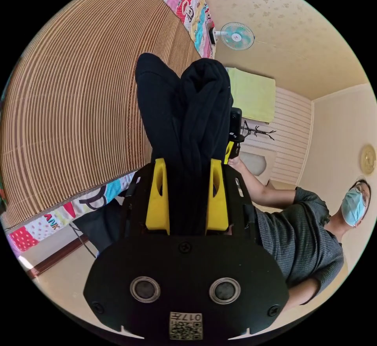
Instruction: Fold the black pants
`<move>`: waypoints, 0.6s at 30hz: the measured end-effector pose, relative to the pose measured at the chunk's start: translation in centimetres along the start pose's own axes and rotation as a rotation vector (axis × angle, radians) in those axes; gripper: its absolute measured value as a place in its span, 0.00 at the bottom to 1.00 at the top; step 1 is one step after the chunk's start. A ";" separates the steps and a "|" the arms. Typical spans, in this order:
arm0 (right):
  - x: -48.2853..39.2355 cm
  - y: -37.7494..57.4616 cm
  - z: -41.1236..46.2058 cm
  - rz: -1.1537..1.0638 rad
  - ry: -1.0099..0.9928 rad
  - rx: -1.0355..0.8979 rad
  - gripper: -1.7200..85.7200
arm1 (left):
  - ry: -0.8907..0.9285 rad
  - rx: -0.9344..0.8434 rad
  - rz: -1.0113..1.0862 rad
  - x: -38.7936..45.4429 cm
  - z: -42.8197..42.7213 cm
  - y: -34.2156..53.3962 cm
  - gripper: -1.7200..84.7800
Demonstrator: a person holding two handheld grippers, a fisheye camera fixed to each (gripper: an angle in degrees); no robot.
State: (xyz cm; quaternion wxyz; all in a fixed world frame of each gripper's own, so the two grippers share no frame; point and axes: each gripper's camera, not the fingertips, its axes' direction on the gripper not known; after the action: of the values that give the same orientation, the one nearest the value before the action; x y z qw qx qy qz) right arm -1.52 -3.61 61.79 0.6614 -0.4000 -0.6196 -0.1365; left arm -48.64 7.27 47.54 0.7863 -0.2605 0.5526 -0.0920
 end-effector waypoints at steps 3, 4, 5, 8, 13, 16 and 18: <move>-2.7 -3.8 3.1 -0.030 0.008 -0.008 0.15 | -0.018 0.024 0.008 0.4 -5.4 1.9 0.19; -3.7 -5.7 4.4 -0.043 0.009 -0.012 0.15 | -0.029 0.037 0.011 0.5 -7.9 2.8 0.19; -4.3 -6.7 5.2 -0.050 0.008 -0.015 0.15 | -0.043 0.051 0.015 0.6 -10.5 3.6 0.19; -7.0 -12.3 9.1 -0.093 0.002 -0.035 0.15 | -0.087 0.095 0.024 1.2 -17.5 5.9 0.19; -12.8 -22.8 15.6 -0.186 0.007 -0.070 0.15 | -0.170 0.178 0.046 2.7 -28.1 9.2 0.19; -15.3 -28.1 18.7 -0.205 0.053 -0.049 0.15 | -0.244 0.246 0.050 3.4 -33.7 10.3 0.20; -15.1 -31.0 20.5 -0.125 0.137 -0.003 0.17 | -0.330 0.360 -0.002 2.9 -36.7 11.1 0.21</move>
State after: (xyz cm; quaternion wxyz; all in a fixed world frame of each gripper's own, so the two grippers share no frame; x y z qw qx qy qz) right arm -39.98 -13.95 57.08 0.6918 -0.3513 -0.5964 -0.2056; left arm -82.84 4.15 30.15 0.8995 -0.1284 0.3912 -0.1461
